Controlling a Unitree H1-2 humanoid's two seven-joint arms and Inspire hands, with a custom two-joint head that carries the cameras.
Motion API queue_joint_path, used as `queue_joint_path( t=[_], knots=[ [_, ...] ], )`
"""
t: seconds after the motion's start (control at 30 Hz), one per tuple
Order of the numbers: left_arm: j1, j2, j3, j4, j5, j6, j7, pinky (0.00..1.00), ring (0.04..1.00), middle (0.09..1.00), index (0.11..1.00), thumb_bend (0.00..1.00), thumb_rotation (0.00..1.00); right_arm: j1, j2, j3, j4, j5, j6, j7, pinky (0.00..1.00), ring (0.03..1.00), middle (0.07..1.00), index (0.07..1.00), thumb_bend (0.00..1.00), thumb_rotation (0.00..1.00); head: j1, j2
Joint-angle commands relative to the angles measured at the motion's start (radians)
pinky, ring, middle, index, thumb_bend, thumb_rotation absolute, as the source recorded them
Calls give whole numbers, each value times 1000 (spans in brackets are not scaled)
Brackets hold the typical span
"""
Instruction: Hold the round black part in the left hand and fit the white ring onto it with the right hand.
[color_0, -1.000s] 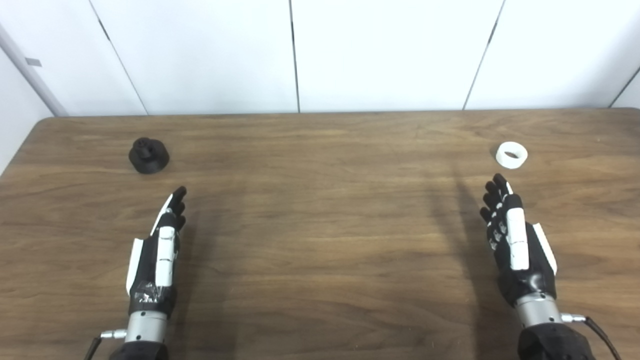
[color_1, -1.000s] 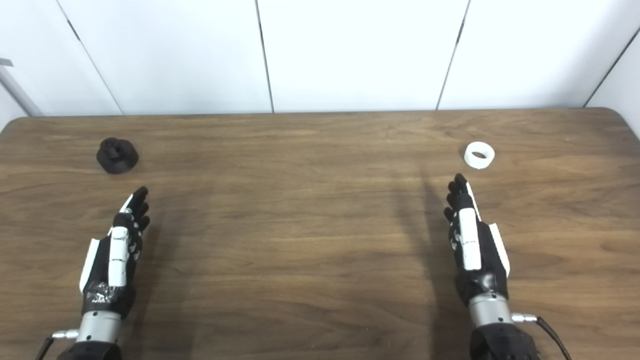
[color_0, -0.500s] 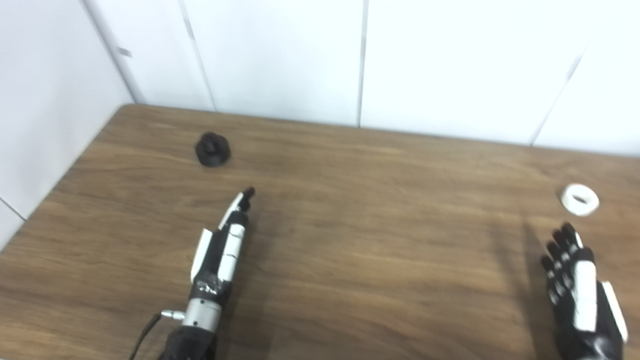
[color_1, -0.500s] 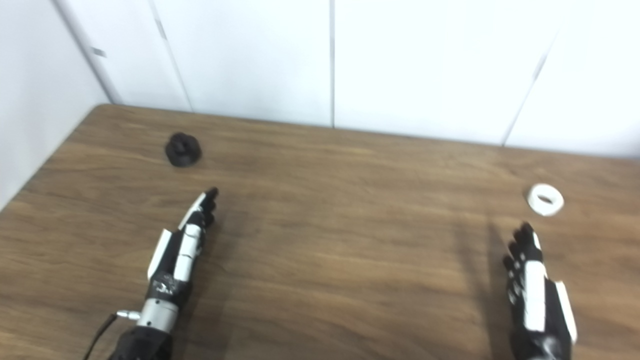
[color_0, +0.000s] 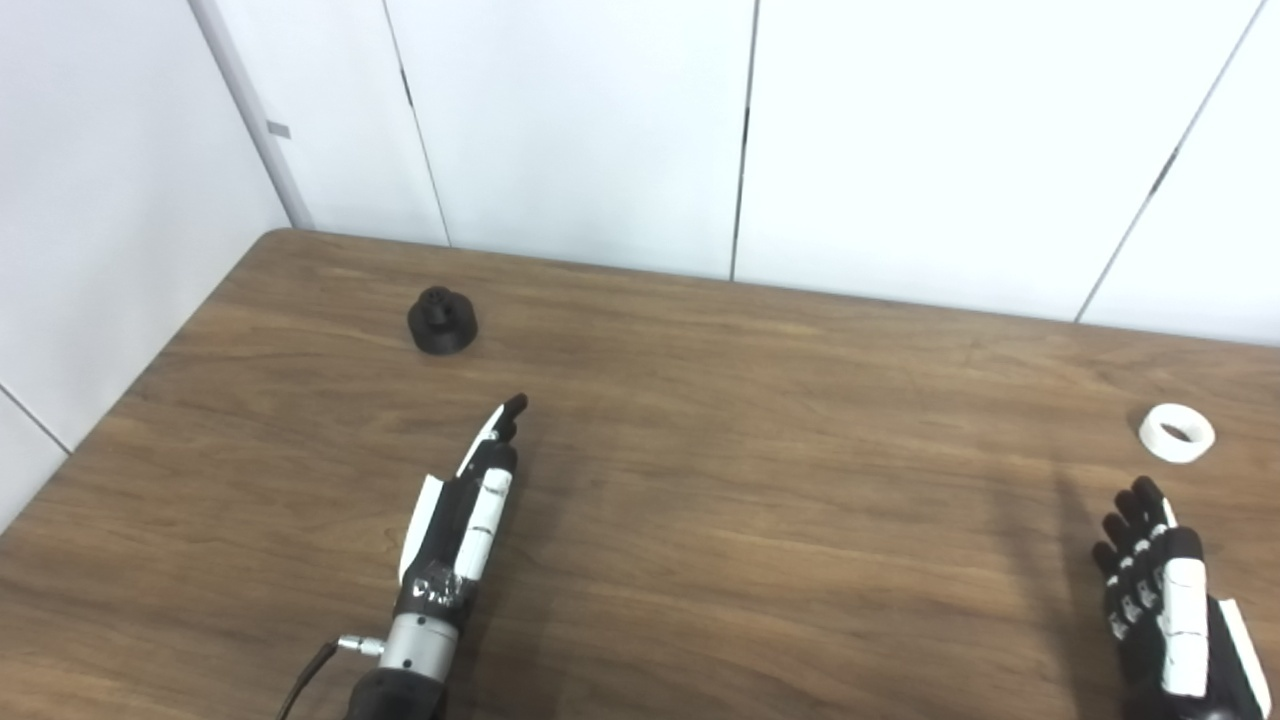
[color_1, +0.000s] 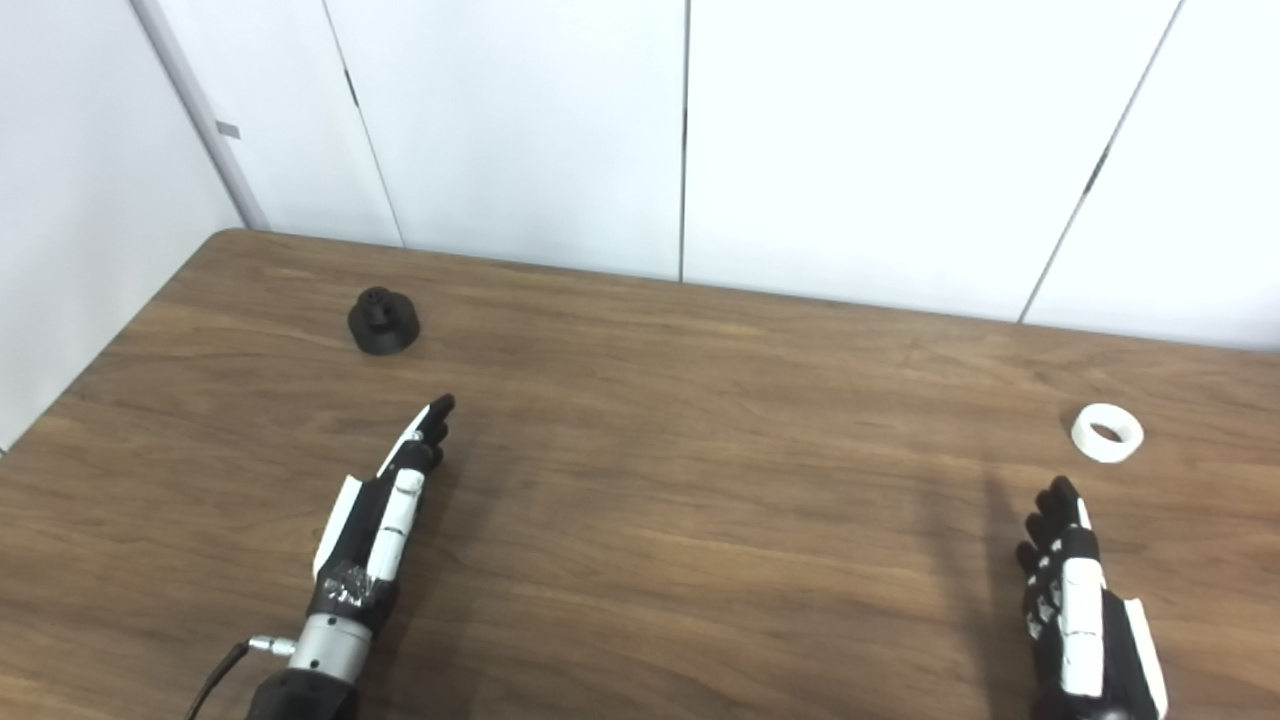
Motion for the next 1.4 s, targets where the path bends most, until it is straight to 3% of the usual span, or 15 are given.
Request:
queue_joint_path(
  t=[0.0,0.3,0.47,0.9,1.0,1.13,1.37],
  knots=[
    [6,-23,-14,12,15,-18,8,1000,1000,1000,977,519,947,14,-16,1,-11,5,-51,7,1000,1000,1000,1000,496,1000,-2,-6],
    [14,-18,-21,26,83,-47,26,1000,1000,1000,985,578,701,16,-16,1,3,-12,-69,7,1000,1000,1000,1000,485,1000,-8,-31],
    [15,-21,-22,33,99,-52,37,1000,1000,1000,981,574,695,13,-14,1,22,-10,-83,8,1000,1000,1000,1000,468,1000,-7,-58],
    [15,-24,-17,52,103,-66,44,1000,1000,1000,983,591,690,10,-12,4,35,-23,-92,3,1000,1000,1000,1000,511,1000,-12,-70],
    [14,-24,-7,24,106,-44,54,1000,1000,1000,982,648,635,10,-9,3,28,-24,-81,-2,1000,1000,998,1000,519,1000,-13,-71],
    [-15,-11,32,-41,140,60,81,1000,1000,995,965,827,472,9,-11,0,36,-16,-86,1,1000,1000,995,1000,538,1000,-13,-71],
    [-99,82,91,-105,254,210,75,1000,1000,1000,957,975,386,11,-13,1,37,-18,-82,0,1000,1000,1000,1000,544,1000,-6,-63]
  ],
)
